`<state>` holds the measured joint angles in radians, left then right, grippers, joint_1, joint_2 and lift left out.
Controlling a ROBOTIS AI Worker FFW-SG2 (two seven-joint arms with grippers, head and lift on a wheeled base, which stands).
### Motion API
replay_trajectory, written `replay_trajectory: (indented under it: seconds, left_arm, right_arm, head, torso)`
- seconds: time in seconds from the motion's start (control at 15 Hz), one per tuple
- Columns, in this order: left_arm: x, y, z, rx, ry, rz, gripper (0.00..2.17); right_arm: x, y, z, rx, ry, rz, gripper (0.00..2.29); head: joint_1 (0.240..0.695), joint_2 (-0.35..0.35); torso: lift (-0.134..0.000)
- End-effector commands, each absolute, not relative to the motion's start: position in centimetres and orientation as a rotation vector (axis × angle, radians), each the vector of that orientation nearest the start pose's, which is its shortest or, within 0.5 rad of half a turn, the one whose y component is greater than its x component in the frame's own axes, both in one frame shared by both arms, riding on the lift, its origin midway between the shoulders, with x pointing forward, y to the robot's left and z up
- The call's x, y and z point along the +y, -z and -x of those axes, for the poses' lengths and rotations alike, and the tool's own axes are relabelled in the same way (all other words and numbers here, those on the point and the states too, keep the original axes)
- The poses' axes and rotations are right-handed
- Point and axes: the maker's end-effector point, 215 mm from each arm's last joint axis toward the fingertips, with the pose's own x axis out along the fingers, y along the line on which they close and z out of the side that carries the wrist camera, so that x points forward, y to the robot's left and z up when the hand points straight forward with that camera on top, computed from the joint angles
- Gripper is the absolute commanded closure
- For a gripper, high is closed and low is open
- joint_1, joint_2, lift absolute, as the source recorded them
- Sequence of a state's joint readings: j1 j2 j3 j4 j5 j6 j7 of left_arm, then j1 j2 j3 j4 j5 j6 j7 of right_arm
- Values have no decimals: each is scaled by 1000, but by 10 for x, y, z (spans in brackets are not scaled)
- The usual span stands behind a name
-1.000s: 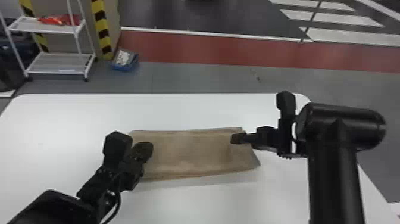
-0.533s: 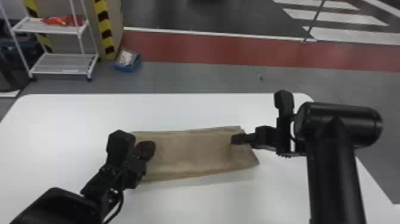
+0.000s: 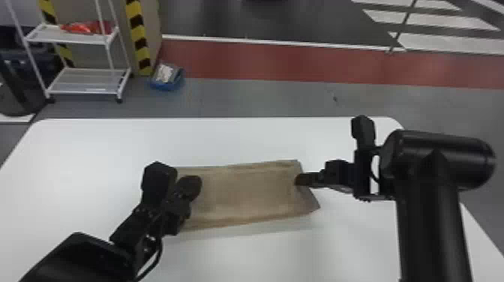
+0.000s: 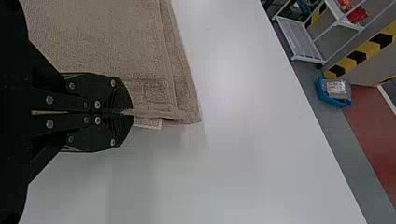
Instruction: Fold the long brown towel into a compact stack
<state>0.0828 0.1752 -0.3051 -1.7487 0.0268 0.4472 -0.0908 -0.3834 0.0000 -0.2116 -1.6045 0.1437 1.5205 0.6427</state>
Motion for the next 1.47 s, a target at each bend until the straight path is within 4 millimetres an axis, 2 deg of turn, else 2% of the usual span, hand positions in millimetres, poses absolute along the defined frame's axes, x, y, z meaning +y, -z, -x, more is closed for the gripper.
replay_trajectory:
  seconds: [0.0,0.07,0.13,0.27,0.33,0.67,0.8,0.93,1.27,1.4]
  left_arm:
    - [99,450,-520,390,382,-165,2142]
    - [98,451,-519,391,383,-165,2142]
    - [98,452,-518,396,384,-166,2142]
    - [96,451,-520,392,386,-170,2142]
    - [96,450,-521,390,386,-172,2142]
    - [98,452,-520,396,387,-177,2142]
    - [97,452,-520,395,388,-175,2142]
    - [99,452,-520,393,386,-174,2142]
    - [98,452,-520,397,392,-171,2142]
    - [95,452,-520,396,398,-170,2142]
  right_arm:
    - [-203,431,-530,1015,-334,-478,1413]
    - [-204,431,-526,1026,-326,-480,1393]
    - [-207,433,-523,1028,-316,-476,1018]
    - [-213,436,-520,1029,-299,-468,448]
    - [-217,439,-519,1033,-285,-460,400]
    - [-228,438,-524,1023,-254,-431,404]
    - [-226,436,-527,1025,-253,-413,407]
    - [-221,439,-527,1036,-258,-397,475]
    - [-210,447,-525,1063,-275,-366,478]
    - [-206,447,-525,1068,-285,-365,589]
  head:
    - [695,-115]
    - [695,-113]
    - [695,-111]
    - [695,-114]
    - [695,-118]
    - [695,-138]
    - [695,-139]
    - [695,-136]
    - [695,-123]
    - [695,-119]
  torso:
    - [-124]
    - [-124]
    - [-124]
    - [-124]
    - [-124]
    - [-124]
    - [-124]
    - [-124]
    - [-124]
    - [-124]
